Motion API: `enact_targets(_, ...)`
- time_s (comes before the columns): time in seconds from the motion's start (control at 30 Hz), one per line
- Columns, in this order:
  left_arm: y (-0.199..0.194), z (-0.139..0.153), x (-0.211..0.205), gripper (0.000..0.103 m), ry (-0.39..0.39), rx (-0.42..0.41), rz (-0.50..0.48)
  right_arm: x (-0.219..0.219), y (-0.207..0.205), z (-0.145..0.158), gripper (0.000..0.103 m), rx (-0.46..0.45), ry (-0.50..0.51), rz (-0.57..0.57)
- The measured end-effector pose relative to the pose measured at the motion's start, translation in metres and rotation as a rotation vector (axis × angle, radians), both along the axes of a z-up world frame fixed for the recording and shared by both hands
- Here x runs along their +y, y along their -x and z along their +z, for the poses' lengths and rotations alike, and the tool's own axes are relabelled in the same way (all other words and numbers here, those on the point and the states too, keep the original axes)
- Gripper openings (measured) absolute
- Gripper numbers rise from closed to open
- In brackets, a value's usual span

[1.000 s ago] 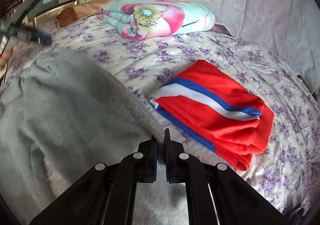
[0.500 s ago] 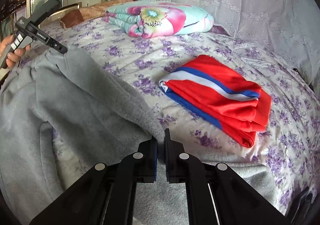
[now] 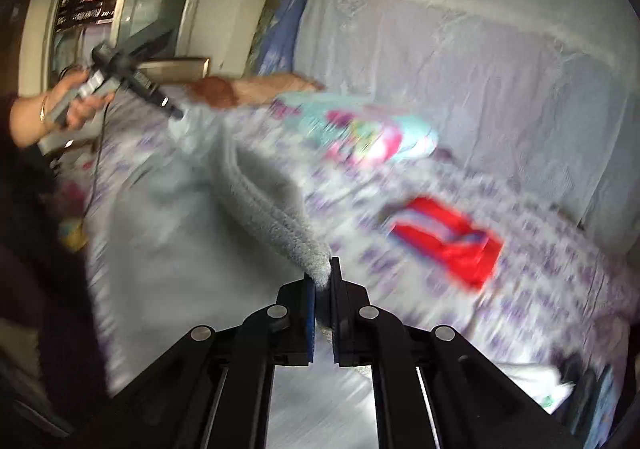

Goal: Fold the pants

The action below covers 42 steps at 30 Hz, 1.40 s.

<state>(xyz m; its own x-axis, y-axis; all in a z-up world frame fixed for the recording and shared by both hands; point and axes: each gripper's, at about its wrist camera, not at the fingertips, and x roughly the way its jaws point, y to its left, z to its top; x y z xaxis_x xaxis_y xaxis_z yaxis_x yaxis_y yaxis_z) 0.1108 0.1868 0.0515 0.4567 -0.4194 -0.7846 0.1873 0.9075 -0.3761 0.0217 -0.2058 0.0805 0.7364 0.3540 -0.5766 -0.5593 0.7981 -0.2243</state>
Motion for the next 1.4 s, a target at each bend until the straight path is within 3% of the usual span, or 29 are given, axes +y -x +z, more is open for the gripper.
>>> enact_targets(0.07,0.014,-0.023,0.011,0.013,0.028,0.090,0.022,0.010,0.023,-0.037,0.007,0.086,0.008,-0.018)
enact_targets(0.17,0.026,-0.040,0.015,0.028,0.074,0.136,0.032,0.017,0.035,-0.078,0.007,0.166,-0.015,-0.041)
enact_targets(0.23,0.032,-0.038,0.012,0.052,0.100,0.134,0.035,0.011,0.033,-0.089,0.007,0.191,-0.085,-0.081)
enact_targets(0.3,0.039,-0.030,0.007,0.086,0.126,0.103,0.046,0.006,0.030,-0.087,0.007,0.185,-0.142,-0.103)
enact_targets(0.33,0.039,-0.027,0.004,0.090,0.132,0.096,0.054,0.005,0.030,-0.086,0.007,0.181,-0.156,-0.106)
enact_targets(0.47,0.033,-0.030,-0.010,0.090,0.194,0.135,0.058,0.006,0.032,-0.088,0.007,0.182,-0.167,-0.112)
enact_targets(0.67,0.012,-0.052,-0.042,0.089,0.162,0.221,0.044,0.005,0.036,-0.089,0.007,0.176,-0.182,-0.115)
enact_targets(0.73,0.003,-0.054,-0.038,0.066,0.146,0.208,0.070,0.004,0.036,-0.089,0.007,0.169,-0.187,-0.114)
enact_targets(0.77,-0.001,-0.054,-0.037,0.036,0.151,0.213,0.064,0.004,0.036,-0.086,0.007,0.157,-0.187,-0.114)
enact_targets(0.8,-0.007,-0.052,-0.035,0.023,0.163,0.219,0.063,0.004,0.036,-0.081,0.007,0.140,-0.190,-0.112)
enact_targets(0.87,-0.009,-0.035,-0.028,0.020,0.167,0.167,0.090,0.004,0.038,-0.061,0.007,0.083,-0.202,-0.106)
enact_targets(0.97,0.002,-0.008,-0.024,0.018,0.132,0.083,0.085,0.011,0.049,-0.025,0.007,0.022,-0.216,-0.066)
enact_targets(1.03,0.015,0.001,-0.018,0.018,0.076,0.044,0.085,0.025,0.060,-0.019,0.007,0.031,-0.176,0.000)
enact_targets(1.1,0.022,-0.015,-0.006,0.018,0.053,0.091,0.101,0.043,0.063,-0.038,0.008,0.110,-0.096,0.031)
enact_targets(1.23,0.030,-0.083,0.010,0.020,-0.002,0.259,0.127,0.061,0.058,-0.098,0.009,0.271,-0.005,0.013)
enact_targets(1.33,0.038,-0.082,0.011,0.024,-0.015,0.233,0.127,0.056,0.057,-0.100,0.011,0.282,-0.057,0.001)
enact_targets(1.37,0.041,-0.077,0.011,0.029,-0.022,0.220,0.129,0.054,0.058,-0.097,0.013,0.281,-0.072,0.004)
enact_targets(1.4,0.043,-0.070,0.011,0.041,-0.038,0.205,0.131,0.052,0.059,-0.094,0.020,0.273,-0.081,0.003)
